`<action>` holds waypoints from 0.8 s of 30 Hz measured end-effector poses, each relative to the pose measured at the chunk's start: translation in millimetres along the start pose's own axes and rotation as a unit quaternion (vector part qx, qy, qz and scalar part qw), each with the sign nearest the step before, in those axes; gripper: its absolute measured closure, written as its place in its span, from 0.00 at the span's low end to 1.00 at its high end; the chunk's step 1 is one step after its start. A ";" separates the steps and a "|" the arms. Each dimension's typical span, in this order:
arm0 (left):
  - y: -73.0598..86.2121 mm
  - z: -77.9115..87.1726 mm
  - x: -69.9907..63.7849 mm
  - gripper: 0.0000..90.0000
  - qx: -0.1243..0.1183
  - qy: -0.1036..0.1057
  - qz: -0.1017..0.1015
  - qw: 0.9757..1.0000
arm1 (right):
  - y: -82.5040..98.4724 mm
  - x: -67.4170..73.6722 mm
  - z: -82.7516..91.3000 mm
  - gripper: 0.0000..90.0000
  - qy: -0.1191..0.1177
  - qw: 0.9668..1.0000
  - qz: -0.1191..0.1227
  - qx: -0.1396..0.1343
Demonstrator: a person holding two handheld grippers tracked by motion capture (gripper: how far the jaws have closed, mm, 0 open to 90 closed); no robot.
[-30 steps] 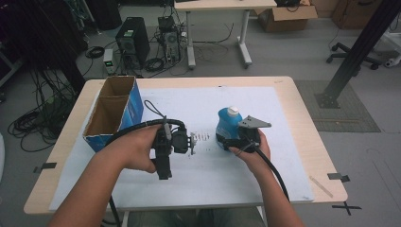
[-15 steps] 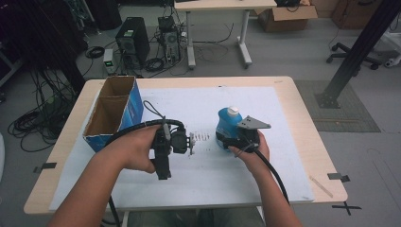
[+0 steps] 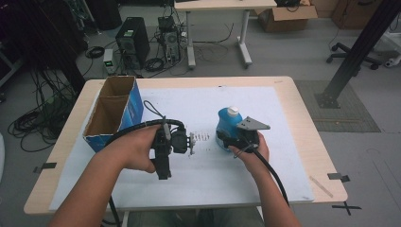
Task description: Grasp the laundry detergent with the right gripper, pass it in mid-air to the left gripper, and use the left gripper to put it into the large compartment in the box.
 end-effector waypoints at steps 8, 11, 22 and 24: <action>-2.6 -1.0 0.4 0.00 0.000 0.001 -0.001 1.000 | 0.6 -1.7 0.9 0.50 0.013 1.000 0.013 -0.005; -3.2 -0.4 0.7 0.00 0.000 0.000 -0.001 1.000 | 0.5 -1.4 1.2 0.51 0.013 1.000 0.015 -0.005; -5.0 16.4 7.8 0.00 0.002 -0.016 -0.003 1.000 | -14.5 1.5 15.5 0.51 -0.034 0.999 0.039 0.001; -5.7 21.6 9.8 0.00 0.000 -0.018 -0.002 1.000 | -20.5 4.1 21.8 0.51 -0.053 0.998 0.046 0.004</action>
Point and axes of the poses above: each handheld gripper's, and its own axes: z roughly backward along the jaws, y roughly out of its underside, x roughly to its left, the point moved 9 cm from there along -z, roughly forward along the jaws, and after that the axes turned 1 degree about z, right-handed, at the moved point
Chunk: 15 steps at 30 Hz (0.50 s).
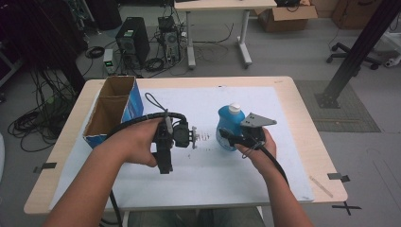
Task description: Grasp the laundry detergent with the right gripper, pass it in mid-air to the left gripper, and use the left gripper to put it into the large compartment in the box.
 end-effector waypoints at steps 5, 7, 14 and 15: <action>-2.0 9.2 3.9 0.00 -0.006 -0.003 0.002 1.000 | -12.6 6.5 12.3 0.51 -0.032 0.999 0.026 0.010; -3.7 13.1 5.5 0.00 -0.010 -0.002 0.001 1.000 | -18.2 11.1 17.6 0.51 -0.056 0.998 0.032 0.015; -12.1 25.3 8.8 0.00 -0.008 -0.004 -0.005 1.000 | -29.9 40.1 29.7 0.51 -0.156 0.985 0.069 0.030; -13.1 27.0 9.1 0.00 -0.008 -0.005 -0.006 1.000 | -29.9 40.1 29.7 0.51 -0.156 0.985 0.069 0.030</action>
Point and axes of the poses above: each handheld gripper's, and its own axes: z roughly backward along the jaws, y roughly out of its underside, x roughly to its left, the point moved 9 cm from there along -z, roughly forward along the jaws, and after that the axes turned 1 degree about z, right-handed, at the moved point
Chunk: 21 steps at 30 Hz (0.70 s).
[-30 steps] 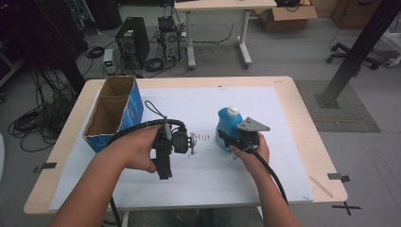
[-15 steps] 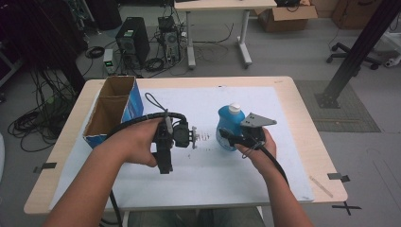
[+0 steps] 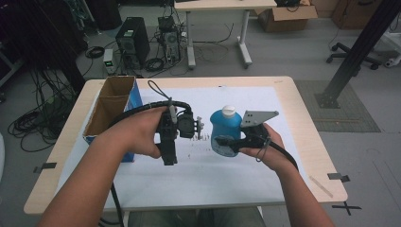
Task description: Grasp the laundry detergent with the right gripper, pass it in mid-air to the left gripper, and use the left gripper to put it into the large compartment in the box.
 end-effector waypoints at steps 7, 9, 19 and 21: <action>-7.5 13.6 1.4 0.00 -0.008 0.004 -0.005 1.000 | -3.3 24.7 -2.0 0.51 -0.073 0.996 0.044 -0.014; -8.6 14.8 0.9 0.00 -0.009 0.005 -0.004 1.000 | -2.9 27.9 -2.8 0.51 -0.080 0.996 0.048 -0.013; -17.2 18.6 -2.5 0.00 -0.005 0.014 -0.010 1.000 | 1.0 57.3 -15.5 0.51 -0.151 0.984 0.093 -0.019; -18.8 19.8 -3.8 0.00 -0.007 0.018 -0.010 1.000 | 1.2 64.4 -20.5 0.51 -0.164 0.982 0.095 -0.022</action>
Point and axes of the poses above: each handheld gripper's, and its own axes: z roughly backward along the jaws, y roughly out of its underside, x roughly to its left, the point moved 9 cm from there along -z, roughly forward along the jaws, and after that the axes turned 1 degree about z, right-handed, at the moved point
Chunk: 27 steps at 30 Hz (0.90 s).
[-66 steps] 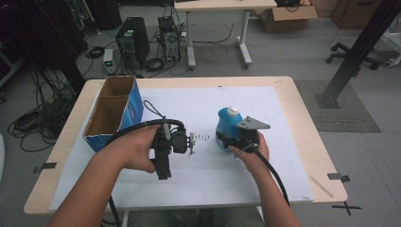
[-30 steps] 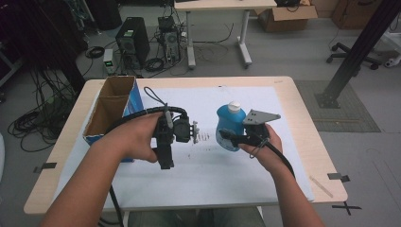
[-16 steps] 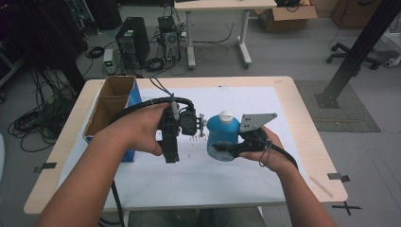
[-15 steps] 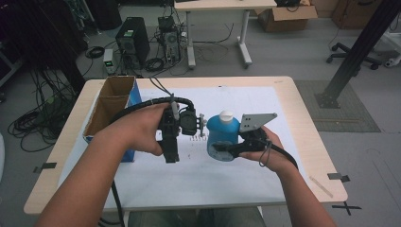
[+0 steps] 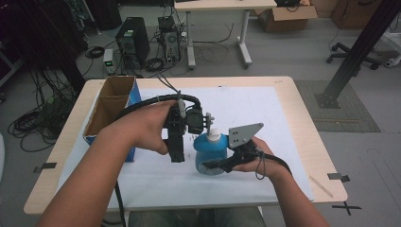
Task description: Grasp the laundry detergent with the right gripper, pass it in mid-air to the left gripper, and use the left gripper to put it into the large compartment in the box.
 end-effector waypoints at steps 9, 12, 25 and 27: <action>-3.1 -0.1 -2.8 0.00 0.002 0.003 -0.002 1.000 | -1.3 3.0 -19.2 0.51 -0.012 1.000 -0.001 -0.005; -3.8 -0.3 -3.6 0.00 0.003 0.004 -0.004 1.000 | -3.4 3.0 -25.9 0.51 -0.013 1.000 -0.009 -0.011; -8.4 -10.3 -8.2 0.00 -0.003 0.015 -0.004 1.000 | -9.1 4.8 -47.6 0.51 -0.007 1.000 0.002 -0.015; -9.4 -10.9 -8.7 0.00 -0.004 0.016 -0.005 1.000 | -11.2 5.0 -50.1 0.50 -0.007 1.000 0.001 -0.018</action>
Point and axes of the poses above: each handheld gripper's, and its own axes: z roughly backward along the jaws, y roughly out of its underside, x roughly to its left, the point moved 9 cm from there along -z, roughly forward along the jaws, and after that the axes turned 1 degree about z, right-handed, at the moved point
